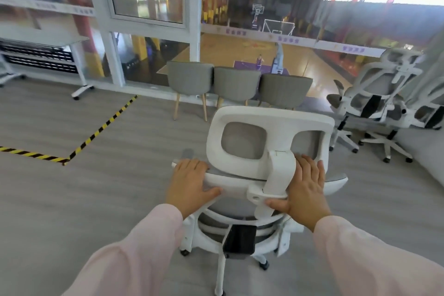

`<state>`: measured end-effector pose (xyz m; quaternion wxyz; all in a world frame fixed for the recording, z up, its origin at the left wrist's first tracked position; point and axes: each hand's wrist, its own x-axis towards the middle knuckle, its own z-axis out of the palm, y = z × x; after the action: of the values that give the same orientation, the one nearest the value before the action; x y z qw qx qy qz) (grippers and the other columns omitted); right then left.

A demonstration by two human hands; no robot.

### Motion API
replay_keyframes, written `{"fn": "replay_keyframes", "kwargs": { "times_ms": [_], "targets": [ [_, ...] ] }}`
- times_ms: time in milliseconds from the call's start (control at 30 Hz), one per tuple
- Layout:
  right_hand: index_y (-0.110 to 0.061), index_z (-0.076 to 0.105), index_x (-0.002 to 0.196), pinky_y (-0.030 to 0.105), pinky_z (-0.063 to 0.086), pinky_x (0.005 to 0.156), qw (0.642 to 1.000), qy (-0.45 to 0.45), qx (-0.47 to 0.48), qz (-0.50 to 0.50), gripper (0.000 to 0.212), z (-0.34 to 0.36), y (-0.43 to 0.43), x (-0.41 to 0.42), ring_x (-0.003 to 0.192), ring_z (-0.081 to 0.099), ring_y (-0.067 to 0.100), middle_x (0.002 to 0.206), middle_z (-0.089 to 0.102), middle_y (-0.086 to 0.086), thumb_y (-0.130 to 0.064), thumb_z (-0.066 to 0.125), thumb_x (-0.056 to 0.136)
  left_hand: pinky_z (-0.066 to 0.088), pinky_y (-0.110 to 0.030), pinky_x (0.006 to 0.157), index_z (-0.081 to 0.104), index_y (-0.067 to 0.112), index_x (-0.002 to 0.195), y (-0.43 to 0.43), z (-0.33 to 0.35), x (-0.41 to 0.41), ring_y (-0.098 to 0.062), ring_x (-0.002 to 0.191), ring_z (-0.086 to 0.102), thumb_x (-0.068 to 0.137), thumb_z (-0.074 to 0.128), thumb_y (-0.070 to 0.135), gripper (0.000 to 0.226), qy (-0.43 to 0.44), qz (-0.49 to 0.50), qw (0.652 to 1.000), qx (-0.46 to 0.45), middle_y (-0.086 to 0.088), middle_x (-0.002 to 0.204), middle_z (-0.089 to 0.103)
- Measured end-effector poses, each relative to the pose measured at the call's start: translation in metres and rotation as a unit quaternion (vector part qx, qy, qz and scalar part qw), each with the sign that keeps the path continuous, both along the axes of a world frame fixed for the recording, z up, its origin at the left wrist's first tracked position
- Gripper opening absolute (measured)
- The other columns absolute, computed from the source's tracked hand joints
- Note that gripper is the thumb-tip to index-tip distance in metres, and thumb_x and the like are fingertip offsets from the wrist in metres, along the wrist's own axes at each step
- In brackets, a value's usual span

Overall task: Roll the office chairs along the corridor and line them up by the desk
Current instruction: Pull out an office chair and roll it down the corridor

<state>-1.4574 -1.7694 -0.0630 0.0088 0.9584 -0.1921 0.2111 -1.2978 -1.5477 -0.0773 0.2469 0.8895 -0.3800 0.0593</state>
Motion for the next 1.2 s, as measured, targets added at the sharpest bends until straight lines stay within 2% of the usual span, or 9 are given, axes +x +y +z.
{"fn": "replay_keyframes", "kwargs": {
  "times_ms": [67,133,367,633,767,933,1200],
  "targets": [
    [-0.009,0.028,0.135,0.050,0.002,0.113,1.000,-0.001,-0.008,0.022,0.116,0.000,0.006,0.040,0.127,0.027,0.031,0.127,0.043,0.014,-0.087,0.044,0.051,0.028,-0.028,0.096,0.054,0.021,0.108,0.011,0.000,0.031,-0.018,0.107,0.042,0.071,0.059,0.062,0.056,0.004,0.020,1.000,-0.002,0.005,0.107,0.051],
    [-0.009,0.029,0.134,0.050,0.004,0.113,0.999,-0.005,-0.011,0.043,0.115,-0.001,0.012,0.080,0.126,0.028,0.031,0.127,0.044,0.014,-0.087,0.044,0.051,0.028,-0.027,0.097,0.052,0.023,0.110,0.022,0.000,0.061,-0.017,0.108,0.041,0.072,0.062,0.058,0.053,0.002,0.039,0.999,-0.002,0.006,0.108,0.049],
    [-0.006,0.031,0.134,0.048,0.002,0.112,0.991,-0.024,-0.029,0.131,0.115,-0.003,0.035,0.236,0.123,0.030,0.031,0.125,0.043,0.014,-0.088,0.042,0.052,0.028,-0.026,0.095,0.050,0.025,0.107,0.068,-0.003,0.176,-0.010,0.097,0.035,0.072,0.061,0.060,0.050,-0.010,0.119,0.993,-0.013,0.012,0.098,0.041],
    [-0.006,0.038,0.127,0.052,0.009,0.112,0.975,-0.019,-0.021,0.219,0.110,-0.006,0.082,0.430,0.115,0.037,0.032,0.115,0.048,0.011,-0.085,0.045,0.051,0.034,-0.026,0.092,0.051,0.024,0.100,0.126,-0.001,0.319,-0.012,0.094,0.038,0.071,0.062,0.059,0.047,-0.011,0.228,0.973,0.019,0.009,0.096,0.047],
    [-0.009,0.039,0.126,0.051,0.009,0.111,0.965,-0.019,-0.010,0.263,0.108,-0.006,0.110,0.526,0.114,0.037,0.030,0.114,0.048,0.007,-0.085,0.047,0.050,0.030,-0.024,0.095,0.050,0.025,0.106,0.157,0.008,0.388,-0.011,0.100,0.035,0.073,0.063,0.058,0.048,0.016,0.274,0.961,0.025,0.010,0.103,0.046],
    [-0.012,0.037,0.127,0.049,0.007,0.112,0.949,-0.009,-0.009,0.315,0.108,-0.002,0.159,0.638,0.114,0.035,0.028,0.114,0.050,0.007,-0.086,0.046,0.049,0.027,-0.027,0.100,0.049,0.025,0.113,0.208,0.009,0.469,-0.015,0.109,0.037,0.074,0.062,0.059,0.053,0.038,0.327,0.944,0.036,0.007,0.111,0.048],
    [-0.020,0.033,0.131,0.041,0.001,0.114,0.927,-0.014,0.012,0.376,0.110,-0.004,0.263,0.802,0.116,0.033,0.022,0.117,0.045,-0.001,-0.086,0.054,0.046,0.028,-0.028,0.099,0.046,0.027,0.112,0.313,0.001,0.602,-0.015,0.103,0.038,0.076,0.055,0.063,0.052,0.016,0.376,0.925,0.042,0.008,0.106,0.045]
  ]
}}
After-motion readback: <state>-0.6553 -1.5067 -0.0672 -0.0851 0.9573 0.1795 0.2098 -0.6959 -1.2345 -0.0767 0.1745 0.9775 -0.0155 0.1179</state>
